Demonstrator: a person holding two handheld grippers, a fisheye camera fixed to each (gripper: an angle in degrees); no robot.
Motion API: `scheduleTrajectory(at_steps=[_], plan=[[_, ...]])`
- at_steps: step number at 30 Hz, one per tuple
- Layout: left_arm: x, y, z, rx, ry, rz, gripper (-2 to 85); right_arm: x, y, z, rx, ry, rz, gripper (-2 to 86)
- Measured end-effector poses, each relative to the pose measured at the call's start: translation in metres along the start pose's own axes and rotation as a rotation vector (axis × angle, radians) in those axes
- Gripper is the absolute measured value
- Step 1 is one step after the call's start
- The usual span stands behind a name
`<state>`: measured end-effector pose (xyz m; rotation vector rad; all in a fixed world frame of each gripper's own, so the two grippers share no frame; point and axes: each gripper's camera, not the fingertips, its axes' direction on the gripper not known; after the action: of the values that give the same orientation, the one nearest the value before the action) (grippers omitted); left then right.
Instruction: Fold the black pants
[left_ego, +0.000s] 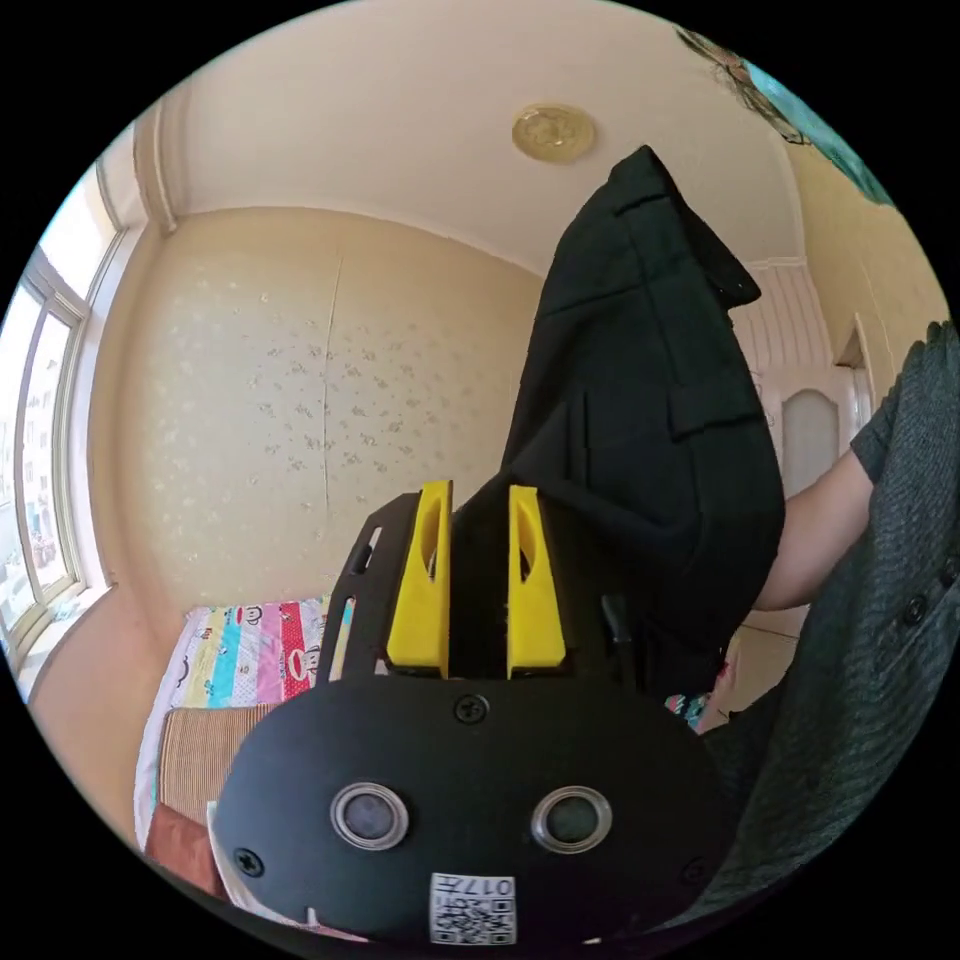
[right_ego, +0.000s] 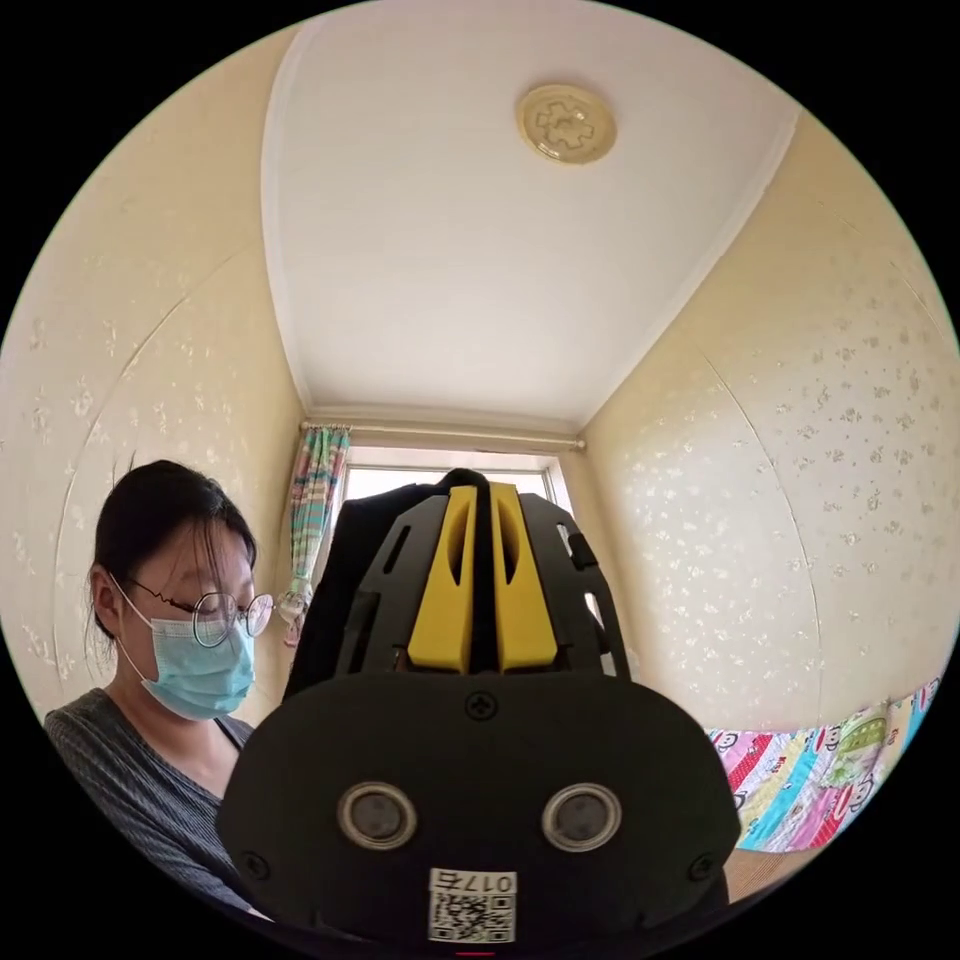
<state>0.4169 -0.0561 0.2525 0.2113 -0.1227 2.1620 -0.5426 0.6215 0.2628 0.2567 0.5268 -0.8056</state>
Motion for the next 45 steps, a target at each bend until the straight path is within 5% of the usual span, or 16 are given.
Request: scheduleTrajectory(at_steps=[6, 13, 20, 25, 30, 35, 40, 45], plan=[[-0.015, -0.006, 0.010, -0.075, 0.315, 0.084, 8.0, -0.009, -0.019, -0.017, 0.066, 0.008, 0.013, 2.6], [-0.008, 0.014, 0.022, -0.269, 0.472, 0.225, 14.4, -0.010, -0.037, -0.017, 0.076, 0.052, 0.062, 2.8], [0.045, 0.029, 0.033, -0.245, 0.204, 0.342, 13.2, -0.005, -0.047, 0.011, 0.044, 0.090, 0.086, 2.9], [0.016, 0.021, 0.030, -0.161, 0.312, 0.167, 5.7, 0.005, -0.059, 0.020, 0.026, 0.162, 0.081, 2.9], [-0.113, 0.013, -0.001, 0.114, 0.560, -0.359, 3.9, 0.028, -0.078, -0.017, 0.037, 0.282, 0.112, 2.8], [-0.161, -0.001, -0.021, 0.264, 0.661, -0.447, 3.5, 0.041, -0.101, -0.056, 0.003, 0.118, 0.040, 2.6], [-0.145, -0.008, -0.029, 0.187, 0.436, -0.422, 3.7, 0.054, -0.103, -0.060, -0.178, 0.369, 0.017, 2.0], [-0.132, 0.011, -0.026, 0.189, 0.292, -0.395, 3.3, 0.121, -0.085, -0.066, -0.101, 0.312, 0.170, 1.7]])
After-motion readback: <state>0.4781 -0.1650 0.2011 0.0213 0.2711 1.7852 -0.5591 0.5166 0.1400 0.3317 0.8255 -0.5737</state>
